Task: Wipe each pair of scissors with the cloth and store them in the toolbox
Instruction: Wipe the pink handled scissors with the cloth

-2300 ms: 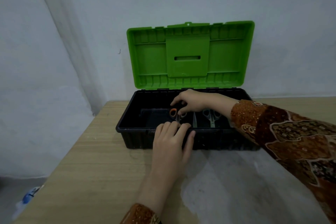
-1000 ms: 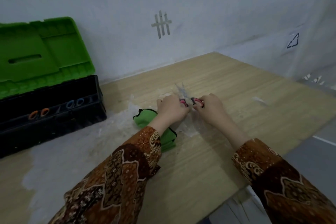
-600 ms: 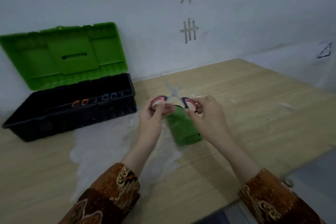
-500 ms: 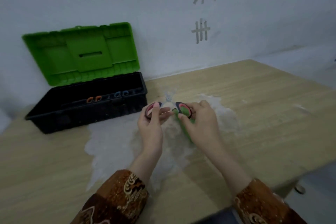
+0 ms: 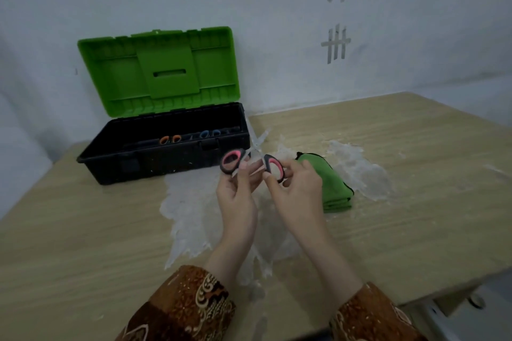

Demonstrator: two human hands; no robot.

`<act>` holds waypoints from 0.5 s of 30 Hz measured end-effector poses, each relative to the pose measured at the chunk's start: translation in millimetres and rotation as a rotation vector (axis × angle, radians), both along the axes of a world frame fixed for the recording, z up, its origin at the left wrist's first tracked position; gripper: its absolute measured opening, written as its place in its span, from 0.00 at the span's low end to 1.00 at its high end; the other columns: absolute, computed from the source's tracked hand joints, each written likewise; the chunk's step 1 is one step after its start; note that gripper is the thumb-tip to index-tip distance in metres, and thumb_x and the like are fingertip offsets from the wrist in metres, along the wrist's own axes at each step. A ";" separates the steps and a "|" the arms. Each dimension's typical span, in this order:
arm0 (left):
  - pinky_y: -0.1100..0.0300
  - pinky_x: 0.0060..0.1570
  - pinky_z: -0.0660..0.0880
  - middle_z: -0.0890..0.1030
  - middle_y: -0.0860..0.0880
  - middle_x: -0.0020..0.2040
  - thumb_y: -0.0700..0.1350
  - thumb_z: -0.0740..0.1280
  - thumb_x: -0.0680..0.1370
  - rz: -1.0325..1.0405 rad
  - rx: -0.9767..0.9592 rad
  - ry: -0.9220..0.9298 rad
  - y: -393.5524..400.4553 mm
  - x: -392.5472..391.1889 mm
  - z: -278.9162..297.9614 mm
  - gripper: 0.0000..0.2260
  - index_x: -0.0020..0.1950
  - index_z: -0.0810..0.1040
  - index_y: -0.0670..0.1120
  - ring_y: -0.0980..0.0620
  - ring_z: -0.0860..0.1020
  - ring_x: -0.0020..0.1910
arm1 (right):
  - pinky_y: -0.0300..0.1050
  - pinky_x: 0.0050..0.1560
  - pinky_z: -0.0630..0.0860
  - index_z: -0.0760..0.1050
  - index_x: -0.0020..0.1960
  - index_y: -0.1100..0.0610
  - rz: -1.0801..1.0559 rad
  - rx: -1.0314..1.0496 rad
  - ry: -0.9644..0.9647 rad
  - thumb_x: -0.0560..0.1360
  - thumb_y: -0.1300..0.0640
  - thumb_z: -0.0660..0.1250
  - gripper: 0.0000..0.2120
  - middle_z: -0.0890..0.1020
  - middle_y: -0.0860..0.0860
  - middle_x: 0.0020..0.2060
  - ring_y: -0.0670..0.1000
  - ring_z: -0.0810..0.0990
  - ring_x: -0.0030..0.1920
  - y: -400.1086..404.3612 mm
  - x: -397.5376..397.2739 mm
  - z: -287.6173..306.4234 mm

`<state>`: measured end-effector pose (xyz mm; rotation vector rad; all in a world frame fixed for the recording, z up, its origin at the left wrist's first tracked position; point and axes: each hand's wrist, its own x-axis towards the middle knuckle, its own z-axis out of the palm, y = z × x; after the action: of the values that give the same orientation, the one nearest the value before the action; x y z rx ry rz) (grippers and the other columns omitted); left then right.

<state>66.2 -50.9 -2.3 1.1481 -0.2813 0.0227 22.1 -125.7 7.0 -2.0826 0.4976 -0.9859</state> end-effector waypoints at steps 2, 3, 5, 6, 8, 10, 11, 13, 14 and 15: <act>0.63 0.44 0.79 0.84 0.44 0.46 0.46 0.58 0.83 0.031 -0.026 0.056 0.5 3.0 3.9 0.14 0.60 0.75 0.37 0.52 0.84 0.43 | 0.36 0.41 0.65 0.79 0.52 0.57 0.015 -0.007 0.008 0.72 0.54 0.72 0.10 0.72 0.48 0.42 0.46 0.72 0.40 3.7 -2.1 -3.0; 0.64 0.41 0.79 0.83 0.45 0.43 0.47 0.57 0.83 0.039 -0.037 0.092 0.6 3.7 5.3 0.14 0.59 0.74 0.39 0.54 0.84 0.40 | 0.36 0.42 0.66 0.78 0.52 0.57 0.025 -0.005 0.010 0.72 0.55 0.72 0.10 0.71 0.47 0.42 0.45 0.72 0.40 6.3 -3.6 -4.4; 0.65 0.37 0.78 0.82 0.48 0.37 0.50 0.56 0.83 0.054 -0.047 0.158 -0.1 4.1 6.9 0.12 0.55 0.75 0.45 0.55 0.82 0.35 | 0.35 0.42 0.67 0.78 0.52 0.57 0.032 -0.010 0.008 0.72 0.55 0.72 0.10 0.71 0.47 0.43 0.45 0.72 0.41 11.3 -5.9 -7.7; 0.65 0.35 0.78 0.81 0.49 0.34 0.51 0.55 0.83 0.064 -0.050 0.182 -0.7 4.6 7.7 0.11 0.53 0.75 0.48 0.55 0.81 0.33 | 0.35 0.43 0.67 0.78 0.52 0.57 0.034 -0.017 0.009 0.72 0.54 0.72 0.11 0.72 0.47 0.43 0.45 0.72 0.42 13.9 -6.4 -9.4; 0.65 0.32 0.77 0.80 0.50 0.30 0.52 0.54 0.84 0.087 -0.044 0.203 0.2 8.1 8.4 0.11 0.50 0.74 0.50 0.56 0.80 0.29 | 0.32 0.45 0.67 0.77 0.56 0.56 0.081 -0.029 0.041 0.75 0.52 0.69 0.13 0.73 0.48 0.46 0.46 0.72 0.46 19.4 -9.1 -10.1; 0.63 0.31 0.76 0.79 0.50 0.31 0.52 0.54 0.84 0.115 -0.001 0.200 3.0 13.8 11.0 0.11 0.48 0.73 0.52 0.55 0.79 0.29 | 0.35 0.53 0.71 0.73 0.63 0.55 0.177 -0.038 0.122 0.78 0.46 0.62 0.18 0.74 0.49 0.52 0.47 0.74 0.51 18.4 -11.3 -7.3; 0.62 0.31 0.76 0.78 0.49 0.32 0.53 0.54 0.84 0.129 0.026 0.198 5.5 17.2 12.6 0.12 0.47 0.73 0.52 0.53 0.79 0.30 | 0.42 0.57 0.73 0.71 0.66 0.54 0.194 -0.045 0.183 0.79 0.44 0.57 0.21 0.74 0.50 0.56 0.49 0.74 0.54 12.5 -12.0 -2.9; 0.59 0.28 0.78 0.78 0.48 0.35 0.53 0.54 0.84 0.130 0.041 0.195 11.0 24.2 15.9 0.13 0.46 0.73 0.50 0.47 0.79 0.29 | 0.52 0.62 0.71 0.67 0.70 0.52 0.110 -0.097 0.334 0.80 0.41 0.52 0.24 0.71 0.54 0.63 0.54 0.72 0.61 -11.9 -9.0 7.3; 0.58 0.26 0.78 0.78 0.45 0.36 0.52 0.54 0.84 0.119 0.041 0.184 13.4 28.0 17.2 0.13 0.46 0.73 0.49 0.44 0.79 0.30 | 0.53 0.64 0.69 0.65 0.71 0.51 0.031 -0.148 0.466 0.80 0.40 0.52 0.24 0.68 0.56 0.66 0.56 0.69 0.64 -28.8 -5.0 12.2; 0.58 0.24 0.77 0.77 0.42 0.38 0.52 0.54 0.84 0.110 0.052 0.167 15.4 31.9 18.5 0.13 0.46 0.73 0.48 0.42 0.79 0.30 | 0.55 0.65 0.65 0.63 0.72 0.51 -0.057 -0.223 0.643 0.80 0.39 0.51 0.25 0.65 0.57 0.68 0.59 0.67 0.66 -45.9 0.2 16.0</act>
<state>98.1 -35.5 16.1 1.2084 -0.0708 0.0160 22.3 -171.6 23.0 -2.5942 0.7966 -0.3885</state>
